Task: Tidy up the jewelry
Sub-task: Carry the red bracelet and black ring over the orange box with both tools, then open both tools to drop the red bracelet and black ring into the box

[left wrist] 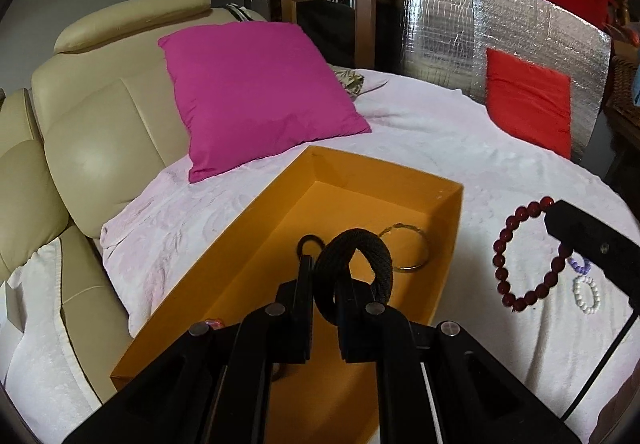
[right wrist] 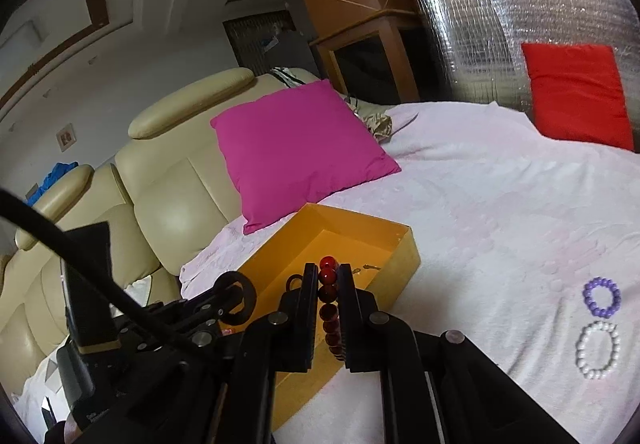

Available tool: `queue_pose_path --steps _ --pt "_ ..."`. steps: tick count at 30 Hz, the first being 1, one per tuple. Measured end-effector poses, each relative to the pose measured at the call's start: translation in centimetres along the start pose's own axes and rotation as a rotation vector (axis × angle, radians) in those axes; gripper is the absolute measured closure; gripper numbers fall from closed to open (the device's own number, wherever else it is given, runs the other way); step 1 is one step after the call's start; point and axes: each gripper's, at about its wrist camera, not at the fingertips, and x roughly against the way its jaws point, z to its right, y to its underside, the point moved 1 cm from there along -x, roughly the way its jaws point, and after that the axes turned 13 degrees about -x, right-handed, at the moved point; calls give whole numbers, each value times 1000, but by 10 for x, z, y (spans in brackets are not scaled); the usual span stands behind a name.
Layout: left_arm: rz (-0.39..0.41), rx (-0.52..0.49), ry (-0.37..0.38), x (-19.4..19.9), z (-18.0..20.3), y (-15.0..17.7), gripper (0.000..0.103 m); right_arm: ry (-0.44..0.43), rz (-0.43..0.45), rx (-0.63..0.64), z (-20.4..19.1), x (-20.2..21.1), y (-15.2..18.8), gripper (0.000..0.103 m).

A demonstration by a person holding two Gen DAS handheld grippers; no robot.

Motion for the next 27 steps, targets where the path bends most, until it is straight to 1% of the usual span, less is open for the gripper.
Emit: queue_pose_path --steps 4,9,13,17,20,24,27 --pt "-22 8 -8 -6 -6 3 93 -26 -13 -31 3 -8 0 93" --pt "-55 51 1 -16 -19 8 93 -65 -38 -36 -2 -17 2 93" --pt "-106 84 29 -30 -28 14 93 -110 -64 -57 -4 -25 4 93" --pt "-145 104 62 -40 -33 19 93 -133 -86 -68 -6 -33 6 93" --pt "-177 101 81 -47 -31 23 93 -131 -101 -65 -9 -40 9 92" --pt "-203 84 77 -51 -29 23 93 -119 -126 -59 -11 -53 16 93" --pt "-217 70 69 -53 -27 22 93 -93 -133 -47 -11 -59 19 92"
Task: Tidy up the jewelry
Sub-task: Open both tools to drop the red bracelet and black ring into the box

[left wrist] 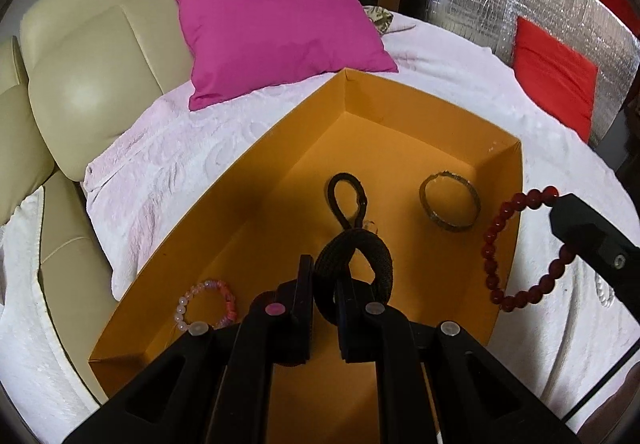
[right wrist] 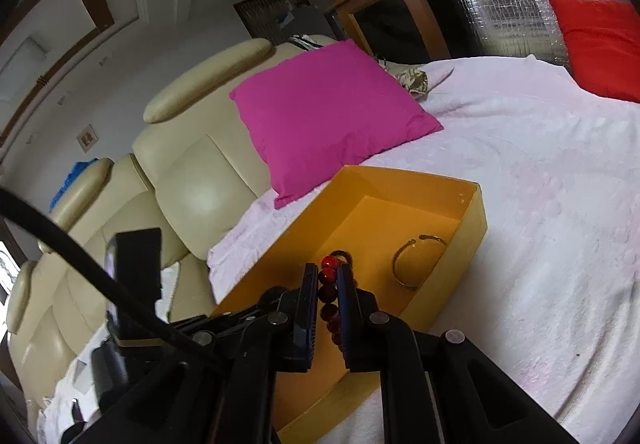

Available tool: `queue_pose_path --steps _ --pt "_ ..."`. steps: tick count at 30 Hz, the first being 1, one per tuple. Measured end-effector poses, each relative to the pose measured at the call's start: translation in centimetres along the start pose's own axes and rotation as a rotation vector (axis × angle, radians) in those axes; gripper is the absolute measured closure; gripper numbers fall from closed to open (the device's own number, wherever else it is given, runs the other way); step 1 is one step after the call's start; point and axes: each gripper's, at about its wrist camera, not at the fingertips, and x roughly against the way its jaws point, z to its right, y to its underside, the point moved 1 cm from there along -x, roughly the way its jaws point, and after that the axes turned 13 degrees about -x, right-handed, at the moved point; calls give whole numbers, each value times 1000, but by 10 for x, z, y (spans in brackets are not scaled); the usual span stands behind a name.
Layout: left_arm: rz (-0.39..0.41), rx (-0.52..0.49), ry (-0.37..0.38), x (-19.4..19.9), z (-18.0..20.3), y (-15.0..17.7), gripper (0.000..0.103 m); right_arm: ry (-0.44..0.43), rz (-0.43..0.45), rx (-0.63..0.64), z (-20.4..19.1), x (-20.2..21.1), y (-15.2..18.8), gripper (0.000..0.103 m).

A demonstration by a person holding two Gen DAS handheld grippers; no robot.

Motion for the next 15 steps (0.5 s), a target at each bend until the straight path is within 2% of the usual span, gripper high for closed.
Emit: queue_pose_path --steps 5,7,9,15 --pt "-42 -13 -9 -6 5 -1 90 40 -13 -1 7 -7 2 91" --pt "-52 -5 -7 -7 5 0 84 45 -19 -11 10 -7 2 90" --pt "-56 -1 -18 -7 5 0 69 54 -10 -15 12 -5 2 90" --pt "-38 -22 -50 -3 10 -1 55 71 0 -40 21 6 -5 90"
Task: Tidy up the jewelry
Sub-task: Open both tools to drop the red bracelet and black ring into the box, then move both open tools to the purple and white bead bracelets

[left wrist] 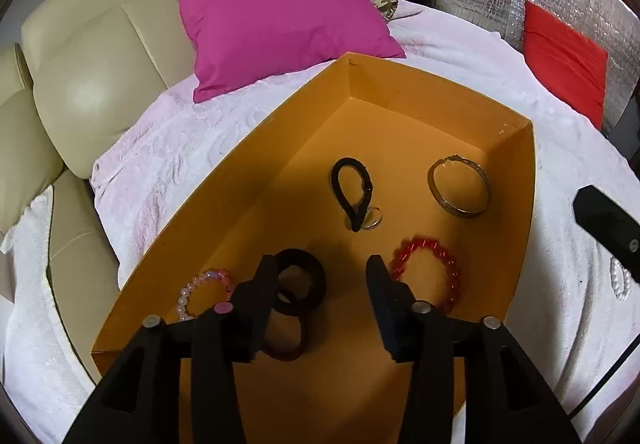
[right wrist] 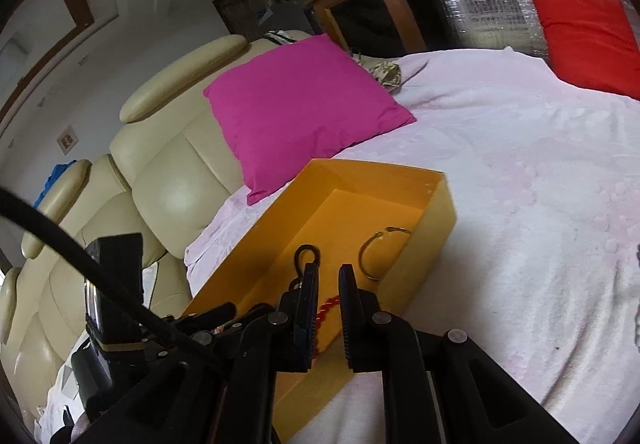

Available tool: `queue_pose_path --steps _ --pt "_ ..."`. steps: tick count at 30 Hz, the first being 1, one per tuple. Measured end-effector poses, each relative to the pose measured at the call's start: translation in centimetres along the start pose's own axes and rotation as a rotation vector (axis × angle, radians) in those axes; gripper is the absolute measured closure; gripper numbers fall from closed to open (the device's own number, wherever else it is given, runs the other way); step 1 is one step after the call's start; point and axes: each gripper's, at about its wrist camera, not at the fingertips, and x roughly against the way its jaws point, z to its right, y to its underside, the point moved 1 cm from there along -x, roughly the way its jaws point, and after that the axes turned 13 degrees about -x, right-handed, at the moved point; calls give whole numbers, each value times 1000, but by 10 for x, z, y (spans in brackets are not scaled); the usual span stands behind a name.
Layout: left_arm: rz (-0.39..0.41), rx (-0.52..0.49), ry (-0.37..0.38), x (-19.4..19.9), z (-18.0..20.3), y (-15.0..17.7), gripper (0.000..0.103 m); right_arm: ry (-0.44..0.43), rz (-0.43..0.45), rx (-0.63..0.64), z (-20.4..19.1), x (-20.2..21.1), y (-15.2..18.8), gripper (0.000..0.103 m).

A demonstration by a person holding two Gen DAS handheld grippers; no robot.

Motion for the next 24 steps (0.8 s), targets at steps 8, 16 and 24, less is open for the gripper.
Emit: queue_pose_path --steps 8,16,24 --pt "72 -100 -55 13 31 -7 43 58 26 -32 25 29 -11 90" --pt "145 -168 -74 27 62 -13 40 162 41 -81 62 67 -18 90" --pt "179 -225 -64 35 96 -17 39 269 64 -138 105 108 -20 66"
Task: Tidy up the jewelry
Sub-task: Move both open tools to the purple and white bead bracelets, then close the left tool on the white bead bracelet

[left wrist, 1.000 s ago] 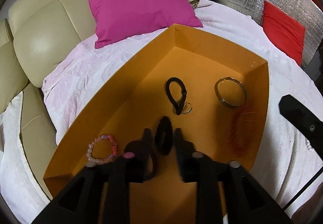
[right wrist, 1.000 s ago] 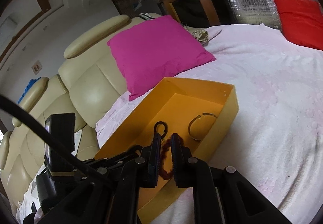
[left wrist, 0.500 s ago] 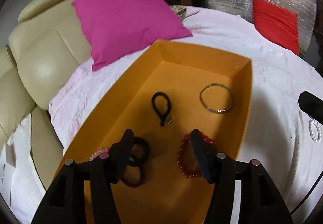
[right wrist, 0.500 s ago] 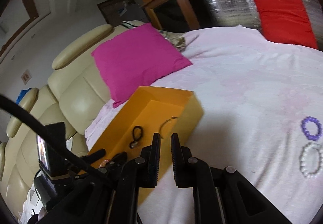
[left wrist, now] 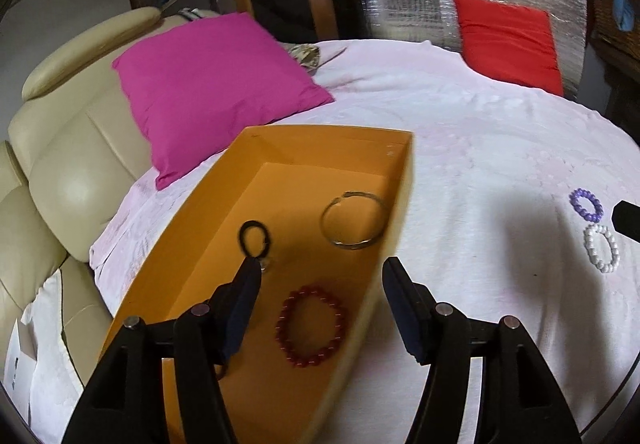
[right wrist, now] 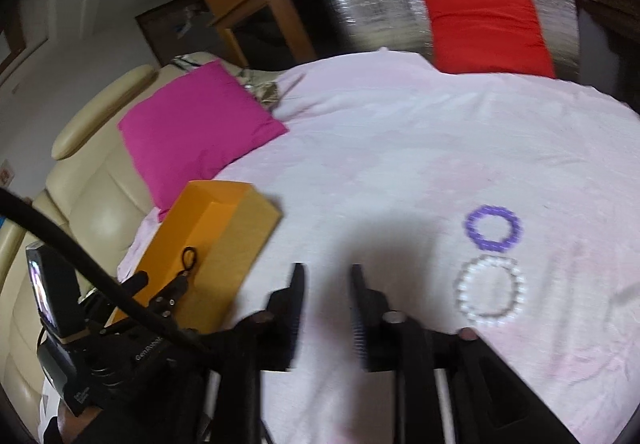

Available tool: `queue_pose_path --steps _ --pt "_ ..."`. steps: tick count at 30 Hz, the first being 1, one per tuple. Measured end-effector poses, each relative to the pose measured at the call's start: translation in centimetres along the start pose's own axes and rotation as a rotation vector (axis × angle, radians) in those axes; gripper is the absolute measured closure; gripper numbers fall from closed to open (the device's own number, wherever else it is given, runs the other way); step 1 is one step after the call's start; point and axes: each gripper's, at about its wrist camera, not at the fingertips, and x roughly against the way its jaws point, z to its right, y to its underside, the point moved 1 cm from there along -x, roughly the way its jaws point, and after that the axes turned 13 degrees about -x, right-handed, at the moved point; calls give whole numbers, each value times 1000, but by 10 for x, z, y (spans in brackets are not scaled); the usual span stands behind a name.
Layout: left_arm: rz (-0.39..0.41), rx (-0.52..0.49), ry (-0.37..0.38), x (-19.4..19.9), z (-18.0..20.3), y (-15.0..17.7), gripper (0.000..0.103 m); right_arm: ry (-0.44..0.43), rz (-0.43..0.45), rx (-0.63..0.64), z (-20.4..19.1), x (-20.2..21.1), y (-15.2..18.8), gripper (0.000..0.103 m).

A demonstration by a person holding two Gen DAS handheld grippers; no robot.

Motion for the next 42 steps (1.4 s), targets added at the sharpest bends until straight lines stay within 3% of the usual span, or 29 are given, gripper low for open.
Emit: queue_pose_path --steps 2,15,30,36,42 --pt "4 -17 4 1 9 -3 39 11 11 -24 11 6 -2 61" --pt "4 -110 31 4 59 -11 38 118 8 -156 71 23 -15 61" --pt "-17 -235 86 6 130 -16 38 182 7 -302 139 35 -22 61" --pt "-7 -274 173 9 164 -20 38 216 18 -384 173 44 -30 61" --pt "-41 -231 341 0 188 -34 38 225 42 -436 194 54 -42 61"
